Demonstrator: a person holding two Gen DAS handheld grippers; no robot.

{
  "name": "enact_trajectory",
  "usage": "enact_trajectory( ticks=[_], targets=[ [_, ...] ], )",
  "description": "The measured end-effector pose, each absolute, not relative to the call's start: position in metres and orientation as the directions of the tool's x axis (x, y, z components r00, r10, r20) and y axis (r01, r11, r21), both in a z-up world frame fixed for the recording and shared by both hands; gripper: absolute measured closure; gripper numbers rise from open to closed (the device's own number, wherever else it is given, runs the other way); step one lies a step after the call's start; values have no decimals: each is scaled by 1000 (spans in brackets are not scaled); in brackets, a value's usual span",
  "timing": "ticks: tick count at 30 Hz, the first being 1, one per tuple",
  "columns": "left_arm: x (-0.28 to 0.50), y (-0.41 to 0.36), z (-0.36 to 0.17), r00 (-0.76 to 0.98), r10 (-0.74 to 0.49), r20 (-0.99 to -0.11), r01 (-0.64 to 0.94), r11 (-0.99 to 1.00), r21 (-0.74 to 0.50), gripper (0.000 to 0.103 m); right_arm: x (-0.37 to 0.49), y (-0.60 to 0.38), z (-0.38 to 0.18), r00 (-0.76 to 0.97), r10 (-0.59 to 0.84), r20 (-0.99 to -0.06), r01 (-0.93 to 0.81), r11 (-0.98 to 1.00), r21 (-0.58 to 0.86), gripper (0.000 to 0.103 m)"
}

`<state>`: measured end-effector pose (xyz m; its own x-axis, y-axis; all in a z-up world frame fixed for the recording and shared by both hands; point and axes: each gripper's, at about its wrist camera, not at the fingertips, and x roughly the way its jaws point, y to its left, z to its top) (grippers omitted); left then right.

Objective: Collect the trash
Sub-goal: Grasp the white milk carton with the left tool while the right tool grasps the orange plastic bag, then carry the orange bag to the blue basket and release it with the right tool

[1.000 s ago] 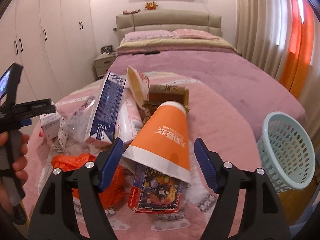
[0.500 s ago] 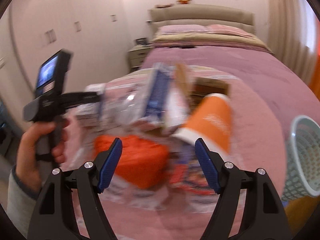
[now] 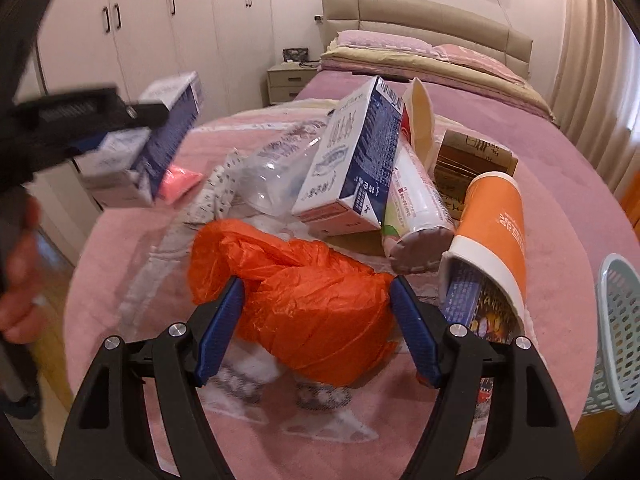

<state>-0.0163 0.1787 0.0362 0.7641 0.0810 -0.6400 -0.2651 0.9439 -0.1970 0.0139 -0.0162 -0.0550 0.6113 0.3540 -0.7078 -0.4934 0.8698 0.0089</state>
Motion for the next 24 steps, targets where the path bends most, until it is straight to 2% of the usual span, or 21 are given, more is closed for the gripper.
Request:
enact_trajectory(
  ticks=[3, 4, 5, 8, 11, 14, 18, 24],
  targets=[
    [-20, 170, 39, 773, 67, -631, -247, 947, -203, 53, 18, -18, -56, 605, 361, -710, -493, 869, 22, 33],
    [-22, 166, 40, 775, 68, -628, -244, 949, -199, 53, 17, -17, -56, 606, 359, -710, -497, 868, 15, 41],
    [-21, 166, 41, 777, 66, -626, -240, 950, -198, 53, 15, -18, -54, 614, 357, -704, -499, 867, 5, 56],
    [-26, 159, 49, 793, 39, -608, -209, 955, -211, 53, 12, -28, -44, 589, 414, -694, -510, 857, 79, 73],
    [-31, 148, 64, 818, 14, -575, -162, 965, -207, 53, 7, -46, -22, 590, 479, -649, -512, 844, 157, 74],
    [-31, 128, 81, 841, -25, -540, -103, 973, -205, 53, 6, -68, 4, 648, 481, -590, -485, 859, 167, 74],
    [-21, 89, 94, 855, -104, -508, -6, 978, -210, 53, 15, -114, 27, 730, 417, -541, -388, 905, 175, 74],
    [21, 7, 96, 806, -258, -533, 168, 963, -212, 53, 35, -215, 35, 816, 275, -509, -173, 955, 240, 74]
  ],
)
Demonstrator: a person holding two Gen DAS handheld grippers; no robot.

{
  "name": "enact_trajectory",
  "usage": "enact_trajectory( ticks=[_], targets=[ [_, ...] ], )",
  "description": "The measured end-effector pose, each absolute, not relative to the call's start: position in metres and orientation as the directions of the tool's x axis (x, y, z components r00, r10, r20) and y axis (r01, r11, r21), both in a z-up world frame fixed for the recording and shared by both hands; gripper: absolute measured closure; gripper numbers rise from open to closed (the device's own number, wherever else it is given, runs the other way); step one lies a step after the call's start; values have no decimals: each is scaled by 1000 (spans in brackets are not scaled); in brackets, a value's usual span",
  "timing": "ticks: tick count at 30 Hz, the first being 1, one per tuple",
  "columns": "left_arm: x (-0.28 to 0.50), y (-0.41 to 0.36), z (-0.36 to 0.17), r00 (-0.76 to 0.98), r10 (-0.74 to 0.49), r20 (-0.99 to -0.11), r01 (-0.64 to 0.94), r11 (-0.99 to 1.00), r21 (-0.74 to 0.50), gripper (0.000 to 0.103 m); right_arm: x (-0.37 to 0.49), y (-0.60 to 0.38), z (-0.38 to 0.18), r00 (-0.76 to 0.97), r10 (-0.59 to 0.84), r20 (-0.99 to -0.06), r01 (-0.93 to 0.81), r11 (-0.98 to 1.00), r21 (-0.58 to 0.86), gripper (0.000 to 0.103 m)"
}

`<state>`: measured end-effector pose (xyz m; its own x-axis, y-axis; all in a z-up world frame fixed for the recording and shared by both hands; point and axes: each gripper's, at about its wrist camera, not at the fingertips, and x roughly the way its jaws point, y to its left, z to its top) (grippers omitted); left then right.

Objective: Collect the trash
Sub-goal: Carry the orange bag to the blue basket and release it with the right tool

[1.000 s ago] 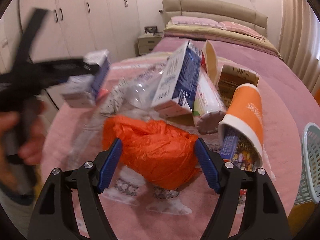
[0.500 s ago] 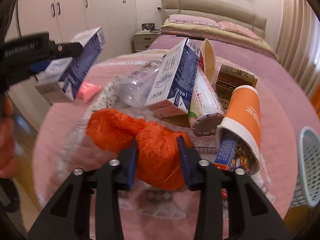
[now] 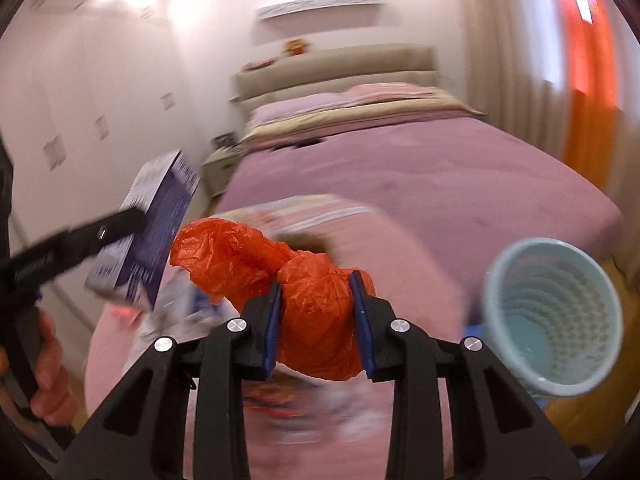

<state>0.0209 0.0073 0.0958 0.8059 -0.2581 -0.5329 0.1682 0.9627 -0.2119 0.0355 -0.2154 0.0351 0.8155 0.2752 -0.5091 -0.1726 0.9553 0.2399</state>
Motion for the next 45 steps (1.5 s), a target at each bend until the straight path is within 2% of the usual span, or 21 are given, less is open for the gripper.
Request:
enact_trajectory(
  ticks=[7, 10, 18, 23, 24, 26, 27, 28, 29, 36, 45],
  targets=[
    [69, -99, 84, 696, -419, -584, 343, 908, -242, 53, 44, -312, 24, 848, 105, -519, 61, 954, 293, 74],
    [87, -139, 72, 646, -470, -602, 394, 880, -265, 53, 52, -346, 11, 834, 36, -550, 162, 938, 308, 74],
    [123, -224, 9, 490, -576, -654, 458, 809, -369, 53, 69, -411, -50, 732, -12, -681, 366, 850, 378, 73],
    [134, -252, -16, 450, -573, -685, 458, 806, -374, 52, 68, -436, -73, 685, -38, -728, 445, 813, 376, 69],
    [135, -256, -18, 441, -577, -687, 462, 802, -378, 52, 69, -436, -71, 680, -39, -732, 450, 810, 375, 66],
    [134, -261, -20, 448, -564, -694, 462, 811, -360, 44, 71, -441, -73, 673, -48, -738, 460, 809, 367, 58],
    [130, -261, -20, 461, -555, -693, 462, 816, -346, 32, 71, -442, -73, 675, -54, -736, 461, 809, 363, 50],
    [129, -262, -19, 470, -554, -687, 465, 817, -340, 26, 74, -447, -72, 678, -58, -733, 459, 812, 361, 46],
    [127, -262, -18, 478, -552, -684, 468, 819, -334, 25, 72, -447, -70, 684, -71, -726, 459, 815, 353, 43],
    [108, -239, 6, 532, -554, -640, 489, 818, -302, 25, 62, -437, -56, 718, -87, -691, 429, 836, 341, 43],
    [59, -163, 53, 660, -508, -553, 428, 860, -279, 25, 58, -361, -11, 786, 37, -617, 216, 919, 330, 43]
  ],
)
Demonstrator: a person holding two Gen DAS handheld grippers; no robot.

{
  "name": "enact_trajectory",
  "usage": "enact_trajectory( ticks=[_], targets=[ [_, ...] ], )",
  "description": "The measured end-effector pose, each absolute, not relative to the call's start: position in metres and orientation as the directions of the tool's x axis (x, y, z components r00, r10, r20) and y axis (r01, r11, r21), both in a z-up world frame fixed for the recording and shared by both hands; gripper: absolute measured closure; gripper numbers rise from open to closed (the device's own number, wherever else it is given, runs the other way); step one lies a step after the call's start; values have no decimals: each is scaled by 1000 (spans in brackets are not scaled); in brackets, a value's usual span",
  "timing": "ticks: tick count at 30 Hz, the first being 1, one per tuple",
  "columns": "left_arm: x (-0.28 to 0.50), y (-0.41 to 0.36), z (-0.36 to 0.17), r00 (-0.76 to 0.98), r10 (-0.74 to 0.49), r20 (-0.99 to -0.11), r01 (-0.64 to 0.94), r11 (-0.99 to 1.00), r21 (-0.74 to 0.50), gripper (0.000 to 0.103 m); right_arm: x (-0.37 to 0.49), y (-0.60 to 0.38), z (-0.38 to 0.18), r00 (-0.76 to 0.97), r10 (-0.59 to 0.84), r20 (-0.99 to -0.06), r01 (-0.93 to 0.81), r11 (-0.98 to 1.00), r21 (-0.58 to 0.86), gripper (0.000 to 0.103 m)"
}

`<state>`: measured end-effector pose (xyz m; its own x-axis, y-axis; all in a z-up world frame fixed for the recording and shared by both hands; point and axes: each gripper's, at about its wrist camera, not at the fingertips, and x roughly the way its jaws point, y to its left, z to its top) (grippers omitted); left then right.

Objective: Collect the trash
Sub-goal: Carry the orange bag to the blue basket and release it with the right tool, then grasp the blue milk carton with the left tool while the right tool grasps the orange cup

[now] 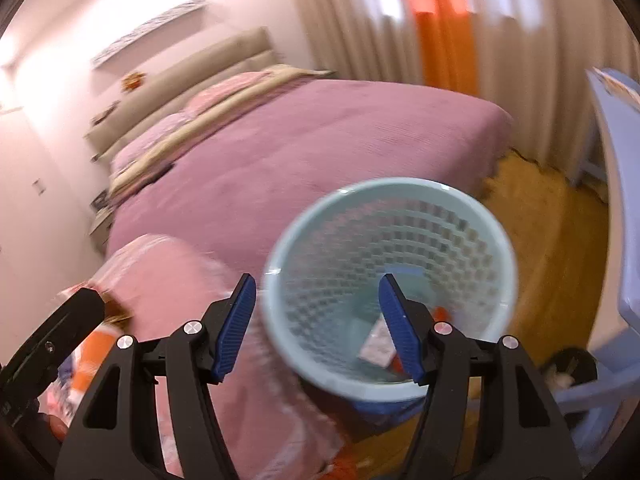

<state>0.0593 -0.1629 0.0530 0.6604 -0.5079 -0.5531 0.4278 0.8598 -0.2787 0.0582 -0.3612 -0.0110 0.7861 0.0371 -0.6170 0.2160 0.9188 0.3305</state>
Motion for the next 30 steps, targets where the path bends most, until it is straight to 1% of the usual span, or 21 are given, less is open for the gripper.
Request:
enact_trajectory(
  ticks=[5, 6, 10, 12, 13, 15, 19, 21, 26, 30],
  targets=[
    [41, -102, 74, 738, -424, -525, 332, 906, -264, 24, 64, -302, 7, 790, 157, -592, 49, 948, 316, 43],
    [40, -88, 77, 749, -397, -530, 303, 917, -258, 22, 66, -289, 9, 785, 175, -594, 18, 952, 304, 43],
    [37, -28, 79, 786, -267, -557, 156, 958, -239, 22, 78, -245, 12, 748, 273, -605, -110, 950, 292, 43],
    [40, 6, 74, 776, -208, -596, 72, 967, -244, 22, 89, -223, 10, 711, 324, -624, -166, 940, 298, 42],
    [41, 17, 70, 766, -197, -611, 50, 967, -250, 22, 93, -215, 9, 693, 342, -635, -184, 935, 303, 42],
    [46, 40, 61, 743, -197, -639, 21, 962, -272, 22, 100, -199, 2, 655, 377, -655, -215, 924, 317, 42],
    [57, 78, 34, 678, -291, -675, 19, 925, -379, 24, 112, -176, -4, 619, 386, -684, -239, 922, 304, 42],
    [62, 85, 24, 655, -314, -687, 17, 915, -402, 25, 117, -168, -8, 599, 398, -695, -248, 917, 311, 42],
    [78, 86, 3, 626, -325, -709, 7, 912, -411, 26, 122, -160, -15, 574, 400, -715, -263, 917, 301, 42],
    [90, 85, 2, 636, -292, -714, 7, 928, -374, 24, 129, -156, -20, 534, 441, -722, -286, 897, 336, 42]
  ],
)
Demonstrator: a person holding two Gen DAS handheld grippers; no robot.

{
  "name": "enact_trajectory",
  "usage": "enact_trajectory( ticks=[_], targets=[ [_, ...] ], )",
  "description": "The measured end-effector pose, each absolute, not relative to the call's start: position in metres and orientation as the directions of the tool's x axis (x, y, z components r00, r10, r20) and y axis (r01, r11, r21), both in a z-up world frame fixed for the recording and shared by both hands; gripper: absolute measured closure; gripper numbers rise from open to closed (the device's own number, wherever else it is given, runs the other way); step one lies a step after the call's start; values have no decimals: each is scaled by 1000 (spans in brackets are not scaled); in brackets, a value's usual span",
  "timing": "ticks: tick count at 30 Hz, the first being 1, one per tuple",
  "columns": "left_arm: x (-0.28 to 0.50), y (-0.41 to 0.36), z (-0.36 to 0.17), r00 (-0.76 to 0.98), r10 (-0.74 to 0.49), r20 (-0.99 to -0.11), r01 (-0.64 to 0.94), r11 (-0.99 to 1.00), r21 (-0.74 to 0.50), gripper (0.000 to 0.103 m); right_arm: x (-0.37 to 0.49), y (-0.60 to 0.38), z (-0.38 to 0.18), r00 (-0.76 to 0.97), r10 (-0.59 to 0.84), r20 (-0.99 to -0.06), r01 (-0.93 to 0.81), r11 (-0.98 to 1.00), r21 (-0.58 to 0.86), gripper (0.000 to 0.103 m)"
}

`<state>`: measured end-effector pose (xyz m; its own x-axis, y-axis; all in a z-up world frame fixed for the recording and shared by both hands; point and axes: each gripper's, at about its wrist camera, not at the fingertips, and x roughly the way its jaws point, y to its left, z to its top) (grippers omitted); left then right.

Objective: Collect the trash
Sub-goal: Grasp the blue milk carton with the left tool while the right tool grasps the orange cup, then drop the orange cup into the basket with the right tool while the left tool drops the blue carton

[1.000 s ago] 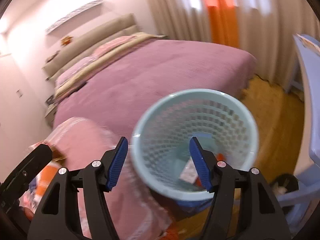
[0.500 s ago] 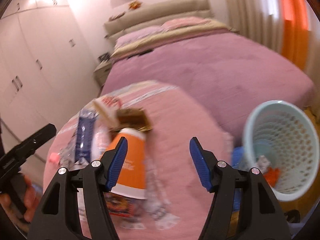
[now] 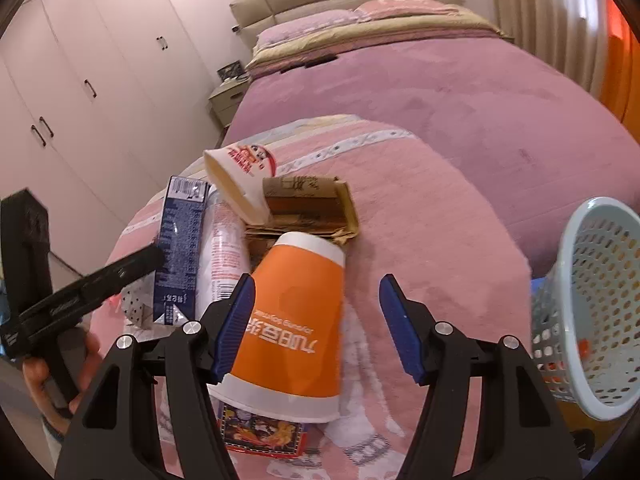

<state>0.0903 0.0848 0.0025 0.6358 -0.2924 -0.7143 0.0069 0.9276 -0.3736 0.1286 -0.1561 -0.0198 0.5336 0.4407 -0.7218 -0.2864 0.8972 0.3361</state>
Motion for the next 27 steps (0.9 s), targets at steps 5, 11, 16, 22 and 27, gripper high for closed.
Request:
enact_trajectory(
  ticks=[5, 11, 16, 22, 27],
  targets=[
    [104, 71, 1, 629, -250, -736, 33, 955, -296, 18, 146, -154, -32, 477, 481, -735, -270, 877, 398, 34],
    [104, 55, -4, 580, -284, -763, 89, 954, -288, 16, 163, -149, -50, 383, 557, -737, -246, 830, 500, 26],
    [100, 65, -21, 539, -336, -773, 66, 931, -359, 28, 170, -142, -63, 326, 584, -743, -241, 811, 532, 26],
    [95, 79, -19, 553, -358, -752, 26, 910, -414, 52, 153, -150, -43, 396, 583, -709, -274, 812, 515, 32],
    [67, 90, -4, 626, -361, -691, 18, 893, -450, 69, 121, -149, 5, 572, 549, -610, -371, 836, 404, 32]
  ],
)
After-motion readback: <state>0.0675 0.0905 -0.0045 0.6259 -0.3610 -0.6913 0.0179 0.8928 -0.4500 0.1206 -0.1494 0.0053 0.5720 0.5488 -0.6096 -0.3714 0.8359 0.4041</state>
